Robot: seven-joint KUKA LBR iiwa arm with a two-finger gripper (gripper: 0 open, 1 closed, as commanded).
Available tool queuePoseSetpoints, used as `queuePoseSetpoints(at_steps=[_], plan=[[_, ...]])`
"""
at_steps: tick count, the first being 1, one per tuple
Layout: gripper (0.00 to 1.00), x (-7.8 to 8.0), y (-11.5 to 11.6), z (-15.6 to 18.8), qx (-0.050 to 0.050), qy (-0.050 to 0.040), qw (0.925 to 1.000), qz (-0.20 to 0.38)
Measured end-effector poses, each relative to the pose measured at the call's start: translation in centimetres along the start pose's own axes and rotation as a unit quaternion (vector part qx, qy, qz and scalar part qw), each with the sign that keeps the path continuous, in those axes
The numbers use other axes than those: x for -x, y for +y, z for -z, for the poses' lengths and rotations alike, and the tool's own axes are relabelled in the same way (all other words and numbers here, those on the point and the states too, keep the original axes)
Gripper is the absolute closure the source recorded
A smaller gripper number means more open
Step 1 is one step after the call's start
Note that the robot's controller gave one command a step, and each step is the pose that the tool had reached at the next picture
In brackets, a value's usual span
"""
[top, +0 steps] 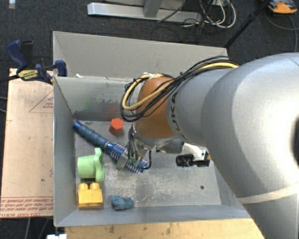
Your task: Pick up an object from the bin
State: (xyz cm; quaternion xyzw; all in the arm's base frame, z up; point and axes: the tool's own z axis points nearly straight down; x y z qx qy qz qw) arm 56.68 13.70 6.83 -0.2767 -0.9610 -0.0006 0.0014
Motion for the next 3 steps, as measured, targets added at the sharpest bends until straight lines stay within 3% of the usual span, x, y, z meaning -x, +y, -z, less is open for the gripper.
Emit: queuePoseSetpoints(at_steps=[2,3], plan=[[1.0,-0.1,0.0,3.4,0.0,-0.0008,1.0,0.003],[1.0,0.0,0.1,10.7,0.002,-0.0033,1.0,0.004]])
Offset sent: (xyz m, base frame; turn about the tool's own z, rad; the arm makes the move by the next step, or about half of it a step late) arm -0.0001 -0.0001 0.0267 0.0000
